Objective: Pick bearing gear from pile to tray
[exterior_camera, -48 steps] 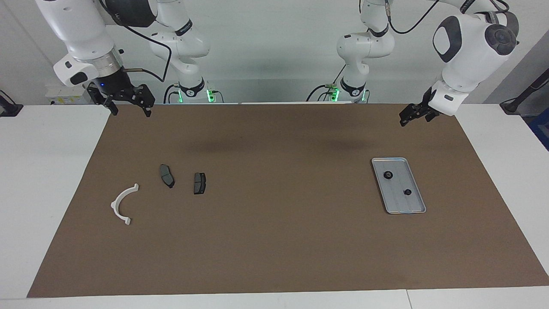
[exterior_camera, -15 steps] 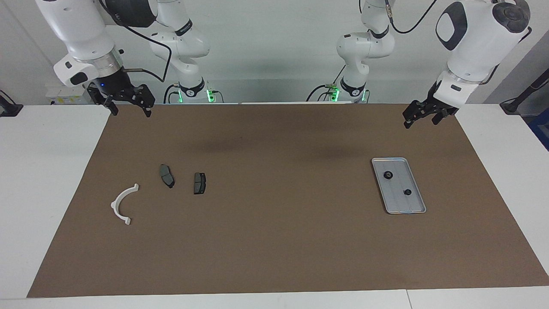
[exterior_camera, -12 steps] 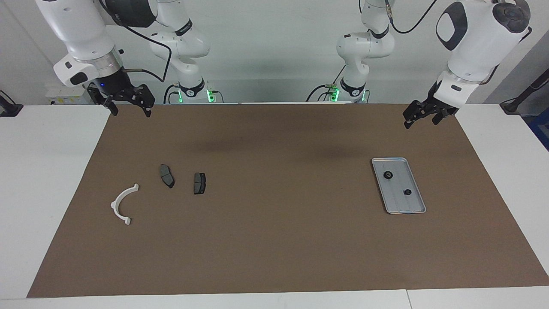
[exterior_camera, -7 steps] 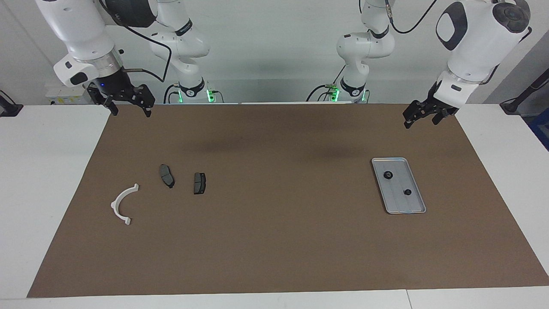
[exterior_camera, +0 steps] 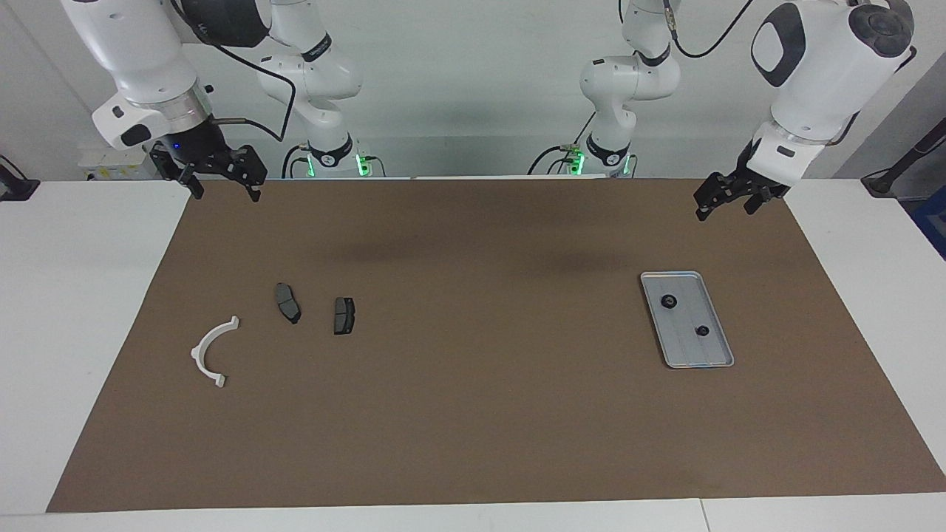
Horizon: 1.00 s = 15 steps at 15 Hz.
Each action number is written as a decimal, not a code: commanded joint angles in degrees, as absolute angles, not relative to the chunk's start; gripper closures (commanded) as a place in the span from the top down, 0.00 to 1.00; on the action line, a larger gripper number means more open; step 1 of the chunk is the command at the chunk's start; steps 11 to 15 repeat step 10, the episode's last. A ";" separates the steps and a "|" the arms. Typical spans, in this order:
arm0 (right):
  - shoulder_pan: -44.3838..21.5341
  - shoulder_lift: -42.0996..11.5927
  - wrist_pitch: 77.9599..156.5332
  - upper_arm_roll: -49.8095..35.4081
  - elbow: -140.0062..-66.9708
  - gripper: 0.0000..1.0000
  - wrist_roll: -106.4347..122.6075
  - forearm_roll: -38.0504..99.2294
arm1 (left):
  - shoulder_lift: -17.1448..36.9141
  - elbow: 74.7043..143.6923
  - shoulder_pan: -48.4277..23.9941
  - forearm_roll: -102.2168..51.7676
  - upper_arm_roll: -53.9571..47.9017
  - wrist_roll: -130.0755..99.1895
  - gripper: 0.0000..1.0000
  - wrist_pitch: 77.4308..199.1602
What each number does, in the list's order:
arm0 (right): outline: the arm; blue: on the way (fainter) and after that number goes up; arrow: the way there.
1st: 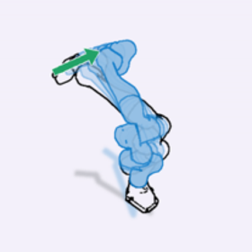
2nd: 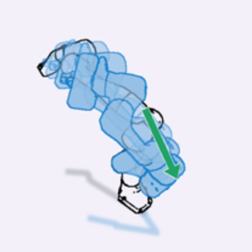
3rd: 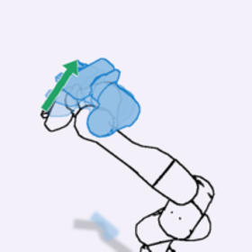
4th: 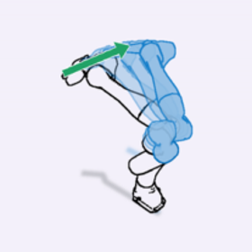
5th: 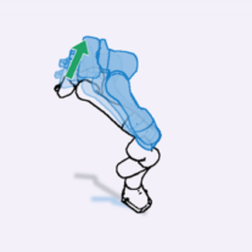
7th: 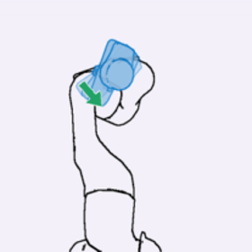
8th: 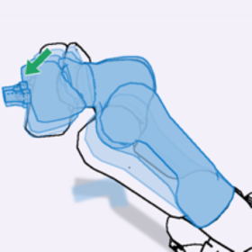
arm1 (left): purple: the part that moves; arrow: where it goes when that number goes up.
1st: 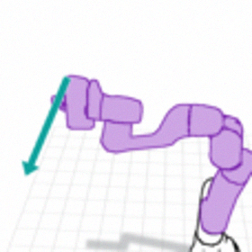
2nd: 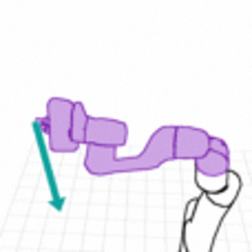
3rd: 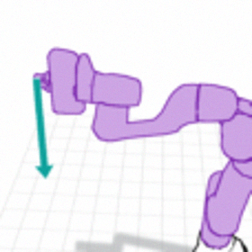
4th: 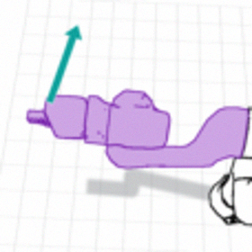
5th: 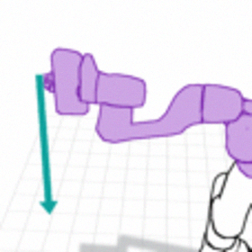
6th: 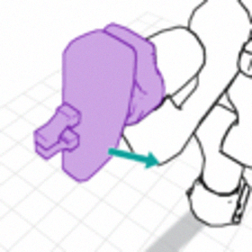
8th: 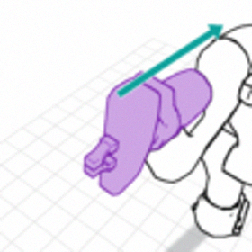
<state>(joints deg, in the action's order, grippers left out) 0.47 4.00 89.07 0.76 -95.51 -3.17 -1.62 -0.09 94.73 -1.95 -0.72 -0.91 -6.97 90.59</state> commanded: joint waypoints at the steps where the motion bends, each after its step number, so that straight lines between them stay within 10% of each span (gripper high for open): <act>1: 1.58 4.22 89.30 0.35 -96.06 1.00 -3.87 -1.41 | -0.44 94.31 -2.37 0.09 -0.79 -4.50 1.00 90.26; 15: 1.58 4.13 89.47 0.35 -96.15 1.00 -3.96 -1.32 | -0.53 94.39 -2.29 0.09 -0.62 -0.88 1.00 90.35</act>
